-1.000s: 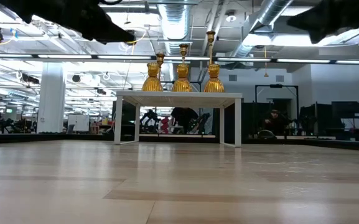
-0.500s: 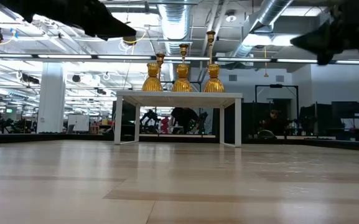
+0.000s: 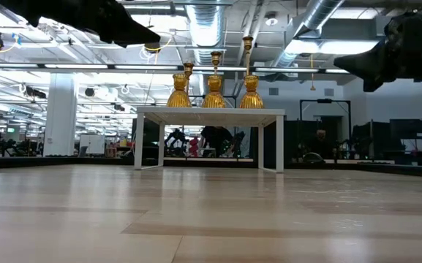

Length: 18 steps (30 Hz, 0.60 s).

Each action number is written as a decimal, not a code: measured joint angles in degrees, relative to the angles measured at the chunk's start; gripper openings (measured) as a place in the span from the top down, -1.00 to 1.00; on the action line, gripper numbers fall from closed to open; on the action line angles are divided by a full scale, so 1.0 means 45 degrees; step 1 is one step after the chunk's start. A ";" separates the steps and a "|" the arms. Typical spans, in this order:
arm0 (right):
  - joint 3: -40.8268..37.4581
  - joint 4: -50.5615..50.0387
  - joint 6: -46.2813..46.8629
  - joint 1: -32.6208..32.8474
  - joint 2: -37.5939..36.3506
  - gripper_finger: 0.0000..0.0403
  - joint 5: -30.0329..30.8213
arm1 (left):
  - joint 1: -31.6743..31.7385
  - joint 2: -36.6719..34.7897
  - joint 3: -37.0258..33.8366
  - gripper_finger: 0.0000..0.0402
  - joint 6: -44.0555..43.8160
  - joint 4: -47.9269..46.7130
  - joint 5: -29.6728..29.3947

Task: Pick & Place candle stick holders
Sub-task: Return to Home Position

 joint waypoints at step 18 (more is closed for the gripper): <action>0.0000 -0.1507 -0.0160 0.0374 0.0006 1.00 -0.0015 | 0.0000 0.0000 0.0000 0.97 -0.0373 0.0075 0.0091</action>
